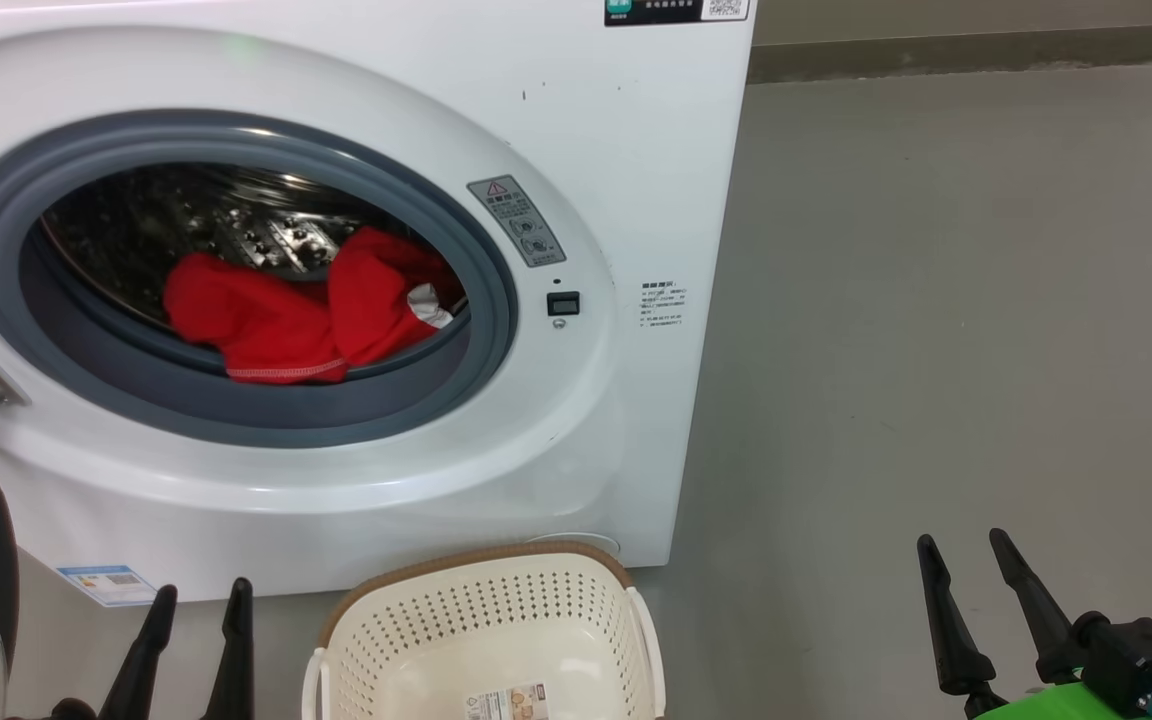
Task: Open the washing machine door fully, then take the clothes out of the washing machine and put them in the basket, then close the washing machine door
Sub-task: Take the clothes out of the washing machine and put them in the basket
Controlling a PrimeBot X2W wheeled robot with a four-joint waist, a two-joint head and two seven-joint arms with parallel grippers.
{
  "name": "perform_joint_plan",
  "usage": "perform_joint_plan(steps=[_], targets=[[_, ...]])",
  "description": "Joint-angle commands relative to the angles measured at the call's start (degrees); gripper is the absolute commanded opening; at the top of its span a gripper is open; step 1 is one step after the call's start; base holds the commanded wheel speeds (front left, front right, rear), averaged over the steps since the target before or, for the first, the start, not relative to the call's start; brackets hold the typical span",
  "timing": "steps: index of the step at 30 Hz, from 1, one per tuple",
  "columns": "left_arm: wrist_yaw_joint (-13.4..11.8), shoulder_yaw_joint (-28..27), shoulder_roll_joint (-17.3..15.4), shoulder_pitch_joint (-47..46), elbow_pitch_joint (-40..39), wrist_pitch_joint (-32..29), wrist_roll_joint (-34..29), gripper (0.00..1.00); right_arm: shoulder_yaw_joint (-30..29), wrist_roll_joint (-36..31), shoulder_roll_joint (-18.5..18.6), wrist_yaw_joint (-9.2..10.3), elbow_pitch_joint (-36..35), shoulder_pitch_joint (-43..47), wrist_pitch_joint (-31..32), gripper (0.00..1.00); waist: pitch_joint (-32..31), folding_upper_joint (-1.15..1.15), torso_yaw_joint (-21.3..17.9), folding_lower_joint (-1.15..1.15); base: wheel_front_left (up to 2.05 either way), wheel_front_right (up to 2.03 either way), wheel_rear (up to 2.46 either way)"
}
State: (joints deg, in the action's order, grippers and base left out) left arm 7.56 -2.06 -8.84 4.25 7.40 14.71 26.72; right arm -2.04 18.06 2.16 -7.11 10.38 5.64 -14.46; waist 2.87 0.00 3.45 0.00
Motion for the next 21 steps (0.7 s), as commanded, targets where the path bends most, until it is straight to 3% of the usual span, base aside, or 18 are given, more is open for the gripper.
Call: perform_joint_plan(steps=[1, 21], targets=[[-0.1, -1.7, -1.1, -2.1, -1.1, 0.3, 0.0, 1.0, 1.5, 0.0, 0.7, -0.37, -1.4, -1.8, -0.5, 1.0, 0.1, 0.0, 0.0, 0.0, 0.05, -0.05, 0.0], [-0.1, -1.6, -0.7, -6.2, 4.2, 0.3, -0.9, 1.0, 2.6, 0.0, 0.7, -0.37, -1.2, -2.9, -0.5, 1.0, 2.7, 0.0, -0.1, 0.0, 0.0, 0.0, 0.0]])
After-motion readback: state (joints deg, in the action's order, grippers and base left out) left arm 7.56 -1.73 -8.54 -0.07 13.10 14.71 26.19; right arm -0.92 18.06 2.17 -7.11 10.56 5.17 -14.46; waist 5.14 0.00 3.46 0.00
